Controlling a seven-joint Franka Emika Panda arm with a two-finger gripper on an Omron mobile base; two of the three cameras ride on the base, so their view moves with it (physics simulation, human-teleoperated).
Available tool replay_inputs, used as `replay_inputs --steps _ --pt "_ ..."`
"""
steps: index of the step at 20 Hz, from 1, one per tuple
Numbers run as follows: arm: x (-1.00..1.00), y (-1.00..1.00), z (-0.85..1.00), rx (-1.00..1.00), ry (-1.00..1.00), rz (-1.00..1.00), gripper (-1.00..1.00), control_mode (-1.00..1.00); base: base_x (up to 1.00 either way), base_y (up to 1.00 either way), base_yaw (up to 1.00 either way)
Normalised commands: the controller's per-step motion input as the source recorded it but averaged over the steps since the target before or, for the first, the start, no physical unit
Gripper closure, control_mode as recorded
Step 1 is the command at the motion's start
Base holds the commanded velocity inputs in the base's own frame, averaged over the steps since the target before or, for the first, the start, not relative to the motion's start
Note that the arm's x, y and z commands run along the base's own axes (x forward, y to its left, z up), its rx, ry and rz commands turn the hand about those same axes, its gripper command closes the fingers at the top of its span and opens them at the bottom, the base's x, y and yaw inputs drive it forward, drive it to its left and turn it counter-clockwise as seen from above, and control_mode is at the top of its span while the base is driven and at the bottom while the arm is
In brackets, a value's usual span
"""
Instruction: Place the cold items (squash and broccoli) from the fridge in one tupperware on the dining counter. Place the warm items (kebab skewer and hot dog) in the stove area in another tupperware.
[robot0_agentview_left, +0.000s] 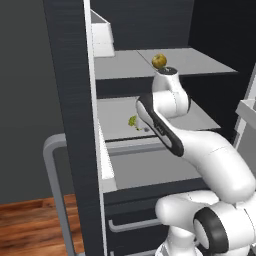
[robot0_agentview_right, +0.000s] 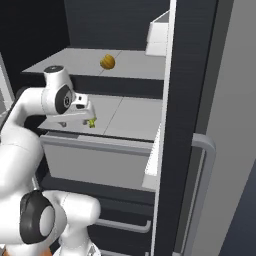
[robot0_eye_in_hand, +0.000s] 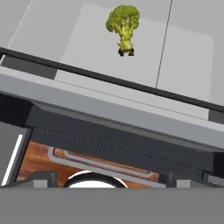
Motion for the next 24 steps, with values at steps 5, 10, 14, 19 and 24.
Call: replay_inputs --steps 5,10,14,19,24 --pt "0.59 0.06 -0.3 -0.03 0.07 0.0 -1.0 -1.0 0.0 0.0 0.0" --pt "0.43 0.06 -0.33 -0.01 0.05 0.0 -1.0 -1.0 0.0 0.0 0.0" --pt "0.4 0.02 -0.35 0.0 0.02 0.0 -1.0 -1.0 0.0 0.0 0.0" --pt "0.42 0.04 -0.29 0.0 0.0 0.0 -1.0 -1.0 0.0 0.0 0.0" --pt "0.34 0.03 -0.12 0.0 -0.01 0.0 -1.0 -1.0 0.0 0.0 0.0"
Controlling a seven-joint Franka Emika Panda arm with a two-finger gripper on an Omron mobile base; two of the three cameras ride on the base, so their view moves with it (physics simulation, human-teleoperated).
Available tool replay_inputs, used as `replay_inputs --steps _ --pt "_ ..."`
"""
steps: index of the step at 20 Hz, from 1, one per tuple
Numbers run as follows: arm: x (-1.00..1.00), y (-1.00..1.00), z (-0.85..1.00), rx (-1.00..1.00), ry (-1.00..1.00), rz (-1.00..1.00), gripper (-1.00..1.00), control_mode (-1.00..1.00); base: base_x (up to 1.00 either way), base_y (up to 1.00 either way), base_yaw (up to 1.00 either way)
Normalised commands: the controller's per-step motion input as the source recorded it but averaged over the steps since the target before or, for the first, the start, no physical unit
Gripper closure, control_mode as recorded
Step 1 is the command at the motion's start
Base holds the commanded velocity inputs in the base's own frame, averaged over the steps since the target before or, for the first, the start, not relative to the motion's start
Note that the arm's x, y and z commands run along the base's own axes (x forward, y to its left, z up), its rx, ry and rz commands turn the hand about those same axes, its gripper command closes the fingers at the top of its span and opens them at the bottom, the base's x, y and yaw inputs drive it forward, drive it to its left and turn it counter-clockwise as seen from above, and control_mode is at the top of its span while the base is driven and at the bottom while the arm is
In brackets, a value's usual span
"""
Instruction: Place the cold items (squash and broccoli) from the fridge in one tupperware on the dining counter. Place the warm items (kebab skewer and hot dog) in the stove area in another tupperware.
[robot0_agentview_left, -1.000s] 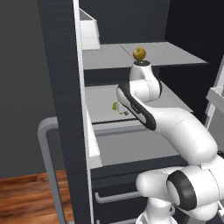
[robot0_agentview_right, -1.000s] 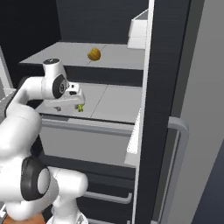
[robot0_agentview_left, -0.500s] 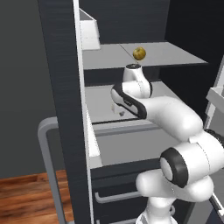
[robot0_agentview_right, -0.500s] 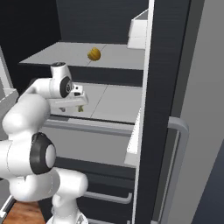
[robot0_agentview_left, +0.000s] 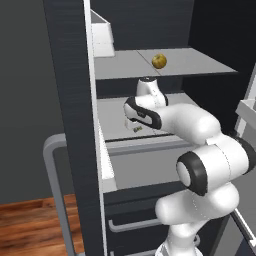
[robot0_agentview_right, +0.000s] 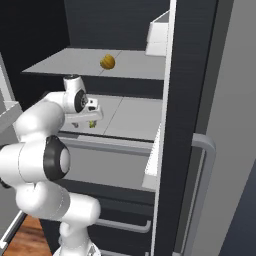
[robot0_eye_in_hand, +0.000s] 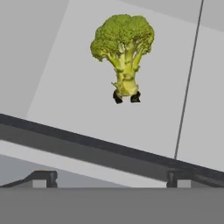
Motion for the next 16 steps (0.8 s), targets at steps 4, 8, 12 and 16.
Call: replay_inputs --steps 4,8,12,16 --pt "0.32 0.02 -0.01 0.0 0.0 0.0 -1.0 -1.0 0.0 0.0 0.0" --pt "0.32 0.06 -0.13 0.0 0.0 0.0 -1.0 -1.0 0.0 0.0 0.0" --pt "0.28 0.06 -0.22 0.0 0.0 0.0 -1.0 -1.0 0.0 0.0 0.0" --pt "0.29 0.07 -0.26 0.0 0.0 0.0 -1.0 -1.0 0.0 0.0 0.0"
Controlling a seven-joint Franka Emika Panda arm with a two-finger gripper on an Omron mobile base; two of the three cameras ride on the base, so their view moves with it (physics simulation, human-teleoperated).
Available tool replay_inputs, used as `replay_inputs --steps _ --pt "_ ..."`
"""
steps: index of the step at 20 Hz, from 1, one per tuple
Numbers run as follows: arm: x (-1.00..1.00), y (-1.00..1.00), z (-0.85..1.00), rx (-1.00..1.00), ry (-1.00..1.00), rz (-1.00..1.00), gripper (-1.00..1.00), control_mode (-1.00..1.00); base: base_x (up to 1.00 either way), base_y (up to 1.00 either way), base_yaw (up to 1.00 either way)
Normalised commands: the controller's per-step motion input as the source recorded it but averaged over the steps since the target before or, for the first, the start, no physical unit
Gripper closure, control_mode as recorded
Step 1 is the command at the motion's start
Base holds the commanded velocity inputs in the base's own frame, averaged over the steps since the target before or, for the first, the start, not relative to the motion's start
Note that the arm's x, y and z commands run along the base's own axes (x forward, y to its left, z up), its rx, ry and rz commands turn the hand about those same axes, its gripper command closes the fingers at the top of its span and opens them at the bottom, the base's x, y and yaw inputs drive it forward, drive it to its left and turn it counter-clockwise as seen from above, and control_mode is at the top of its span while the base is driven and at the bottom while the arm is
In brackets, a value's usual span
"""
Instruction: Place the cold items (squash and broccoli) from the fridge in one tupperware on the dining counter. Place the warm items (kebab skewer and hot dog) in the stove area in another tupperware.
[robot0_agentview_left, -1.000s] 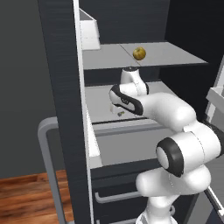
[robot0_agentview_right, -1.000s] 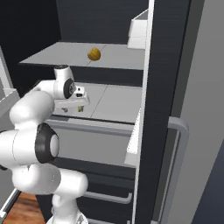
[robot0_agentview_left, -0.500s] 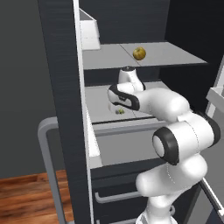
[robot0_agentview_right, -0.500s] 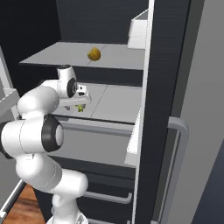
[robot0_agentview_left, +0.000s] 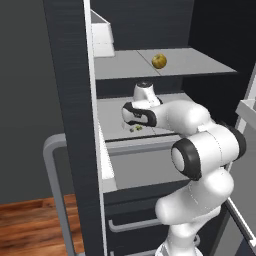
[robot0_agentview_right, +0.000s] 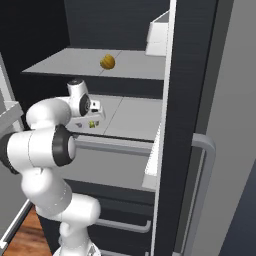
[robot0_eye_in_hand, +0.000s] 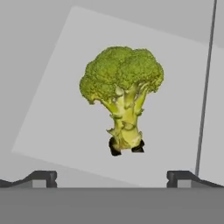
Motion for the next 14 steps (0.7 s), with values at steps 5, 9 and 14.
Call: replay_inputs --steps 5,9,14 --pt "0.32 0.04 -0.16 0.0 0.0 0.0 -1.0 -1.0 0.0 0.0 0.0" --pt "0.19 0.0 -0.01 0.0 0.0 0.0 -1.0 -1.0 0.0 0.0 0.0" --pt "0.2 0.0 -0.04 0.0 0.0 0.0 -1.0 -1.0 0.0 0.0 0.0"
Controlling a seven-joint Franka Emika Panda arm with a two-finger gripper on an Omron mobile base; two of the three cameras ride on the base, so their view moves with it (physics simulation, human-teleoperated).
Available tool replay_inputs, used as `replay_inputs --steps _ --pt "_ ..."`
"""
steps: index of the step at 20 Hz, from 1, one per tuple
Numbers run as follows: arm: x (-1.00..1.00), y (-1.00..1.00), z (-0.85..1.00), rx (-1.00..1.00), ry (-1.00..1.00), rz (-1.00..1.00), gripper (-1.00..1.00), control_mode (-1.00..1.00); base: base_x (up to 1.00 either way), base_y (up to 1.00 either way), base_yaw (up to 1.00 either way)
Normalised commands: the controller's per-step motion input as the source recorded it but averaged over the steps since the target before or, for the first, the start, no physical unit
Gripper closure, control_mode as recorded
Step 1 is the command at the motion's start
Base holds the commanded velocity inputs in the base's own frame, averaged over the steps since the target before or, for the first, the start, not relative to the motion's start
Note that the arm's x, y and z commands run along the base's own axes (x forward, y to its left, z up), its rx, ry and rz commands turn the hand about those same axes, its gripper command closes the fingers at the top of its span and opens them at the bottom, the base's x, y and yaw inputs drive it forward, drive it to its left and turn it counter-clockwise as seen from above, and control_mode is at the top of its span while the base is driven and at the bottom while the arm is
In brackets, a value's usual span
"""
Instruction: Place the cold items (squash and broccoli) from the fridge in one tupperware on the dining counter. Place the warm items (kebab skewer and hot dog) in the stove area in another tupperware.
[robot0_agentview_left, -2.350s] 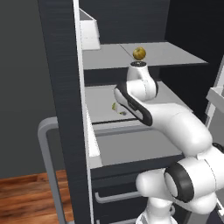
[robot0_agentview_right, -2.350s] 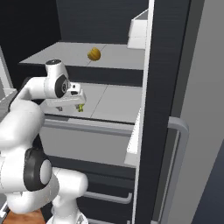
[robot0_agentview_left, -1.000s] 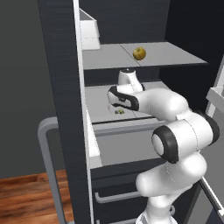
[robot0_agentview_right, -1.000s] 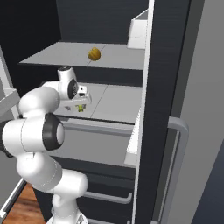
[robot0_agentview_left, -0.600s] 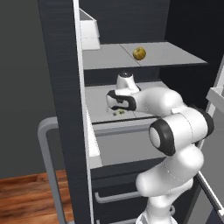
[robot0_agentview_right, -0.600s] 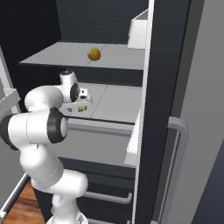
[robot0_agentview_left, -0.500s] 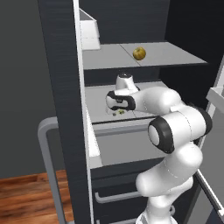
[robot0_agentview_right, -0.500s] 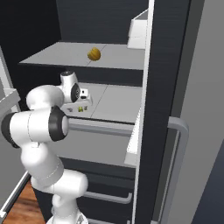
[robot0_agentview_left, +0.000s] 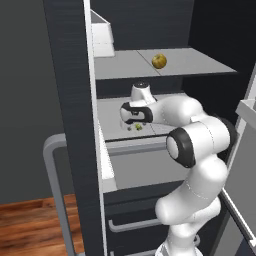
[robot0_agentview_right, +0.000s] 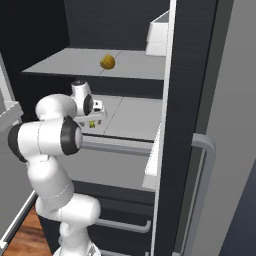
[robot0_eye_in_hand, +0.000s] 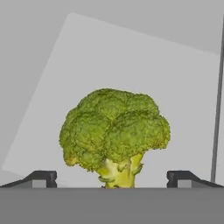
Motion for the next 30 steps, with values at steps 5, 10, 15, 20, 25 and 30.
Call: replay_inputs --steps 5,10,15,20,25,30 --pt "0.19 0.0 -0.11 0.0 0.0 0.0 -1.0 -1.0 0.0 0.0 0.0" --pt "0.14 0.0 -0.25 0.0 0.0 0.0 1.0 -1.0 0.0 0.0 0.0" --pt "0.0 0.0 -0.3 0.0 -0.01 0.0 1.0 -1.0 0.0 0.0 0.0" --pt "-0.27 0.0 -0.17 0.0 -0.15 0.0 1.0 -1.0 0.0 0.0 0.0" --pt "-0.66 0.0 -0.09 0.0 -0.18 0.0 1.0 -1.0 0.0 0.0 0.0" --pt "-0.8 0.0 0.22 0.0 -0.07 0.0 1.0 -1.0 0.0 0.0 0.0"
